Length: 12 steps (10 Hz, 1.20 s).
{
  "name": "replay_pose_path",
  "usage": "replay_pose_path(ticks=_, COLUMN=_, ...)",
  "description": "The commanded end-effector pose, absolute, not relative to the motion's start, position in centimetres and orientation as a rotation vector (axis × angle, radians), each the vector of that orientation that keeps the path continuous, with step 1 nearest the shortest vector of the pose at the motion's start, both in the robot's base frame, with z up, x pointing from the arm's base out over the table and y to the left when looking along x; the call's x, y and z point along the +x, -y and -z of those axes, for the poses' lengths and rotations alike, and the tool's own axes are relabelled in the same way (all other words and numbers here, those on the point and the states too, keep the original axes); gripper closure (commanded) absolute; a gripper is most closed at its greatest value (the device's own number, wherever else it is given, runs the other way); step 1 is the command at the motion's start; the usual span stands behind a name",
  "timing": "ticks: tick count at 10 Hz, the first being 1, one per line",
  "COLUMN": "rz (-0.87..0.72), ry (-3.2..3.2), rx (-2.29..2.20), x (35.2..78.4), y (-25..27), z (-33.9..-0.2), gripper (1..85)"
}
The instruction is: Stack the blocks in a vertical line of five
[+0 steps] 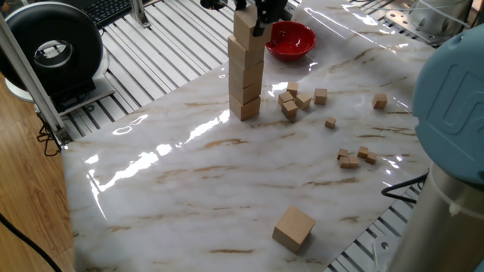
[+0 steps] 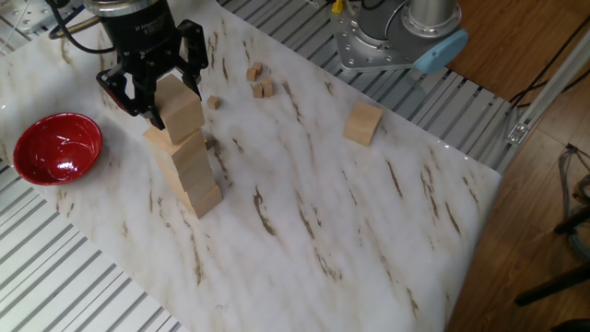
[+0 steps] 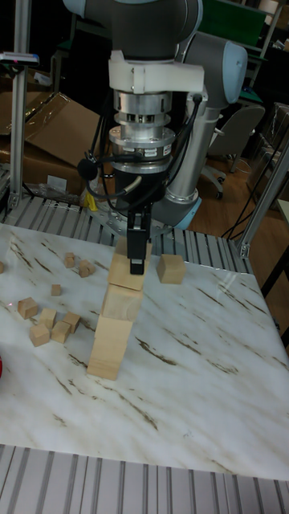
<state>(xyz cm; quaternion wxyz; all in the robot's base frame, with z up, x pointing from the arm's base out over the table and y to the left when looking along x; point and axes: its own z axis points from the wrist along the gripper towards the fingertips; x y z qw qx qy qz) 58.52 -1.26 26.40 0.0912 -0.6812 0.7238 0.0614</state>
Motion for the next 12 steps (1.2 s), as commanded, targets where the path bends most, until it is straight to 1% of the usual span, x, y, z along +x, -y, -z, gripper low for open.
replay_pose_path(ticks=1, rz=-0.186, ry=-2.130, rx=-2.022, x=58.75, y=0.86, z=-26.46, gripper=40.0)
replay_pose_path(ticks=8, rz=-0.179, ry=-2.127, rx=-2.019, x=58.95, y=0.68, z=-26.20, gripper=40.0)
replay_pose_path(ticks=12, rz=-0.177, ry=-2.130, rx=-2.036, x=58.73, y=1.59, z=-26.58, gripper=40.0)
